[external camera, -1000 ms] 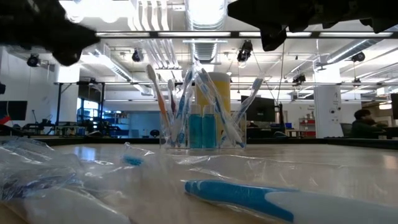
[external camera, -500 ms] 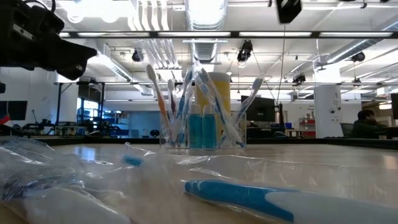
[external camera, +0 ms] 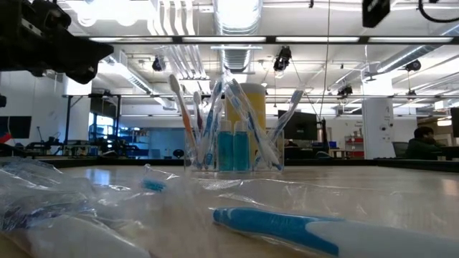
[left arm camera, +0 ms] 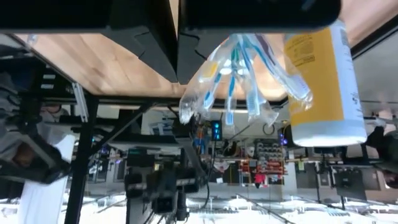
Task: Pick & Place toothbrushing station
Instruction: Put the blue toothbrush into the transparent organizer
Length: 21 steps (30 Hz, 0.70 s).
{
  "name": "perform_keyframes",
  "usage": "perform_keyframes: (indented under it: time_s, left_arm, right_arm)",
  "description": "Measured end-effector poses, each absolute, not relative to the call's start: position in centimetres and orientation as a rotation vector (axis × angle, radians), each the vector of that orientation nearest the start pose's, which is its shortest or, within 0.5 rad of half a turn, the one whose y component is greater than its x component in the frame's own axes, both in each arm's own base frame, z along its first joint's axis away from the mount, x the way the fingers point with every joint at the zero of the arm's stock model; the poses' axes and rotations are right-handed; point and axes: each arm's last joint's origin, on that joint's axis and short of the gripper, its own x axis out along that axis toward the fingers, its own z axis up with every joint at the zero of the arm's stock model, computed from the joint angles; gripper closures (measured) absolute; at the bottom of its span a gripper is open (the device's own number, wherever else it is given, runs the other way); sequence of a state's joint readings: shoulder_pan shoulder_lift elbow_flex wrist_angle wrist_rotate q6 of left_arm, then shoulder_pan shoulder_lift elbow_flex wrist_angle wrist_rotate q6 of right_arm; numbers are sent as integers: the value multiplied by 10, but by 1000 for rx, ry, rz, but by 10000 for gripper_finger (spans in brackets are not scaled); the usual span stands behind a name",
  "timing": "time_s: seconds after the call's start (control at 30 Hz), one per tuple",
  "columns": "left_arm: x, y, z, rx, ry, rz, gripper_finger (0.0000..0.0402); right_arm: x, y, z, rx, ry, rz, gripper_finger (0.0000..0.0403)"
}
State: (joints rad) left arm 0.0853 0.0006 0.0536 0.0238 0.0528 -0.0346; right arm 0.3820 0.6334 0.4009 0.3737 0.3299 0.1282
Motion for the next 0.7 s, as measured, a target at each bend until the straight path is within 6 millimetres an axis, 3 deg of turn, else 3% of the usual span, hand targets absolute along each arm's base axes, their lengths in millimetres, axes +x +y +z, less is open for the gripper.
perform_keyframes:
  time_s: [0.2, 0.57, 0.7]
  left_arm:
    - [94, 6, 184, -20, -80, 31, 398]
    - [94, 7, 181, -32, -68, 31, 395]
    - [94, 7, 181, -49, -68, 31, 396]
  right_arm:
    - [125, 39, 246, 169, -76, 20, 394]
    - [110, 30, 178, 240, -96, 3, 394]
    - [109, 29, 174, 246, -52, -5, 394]
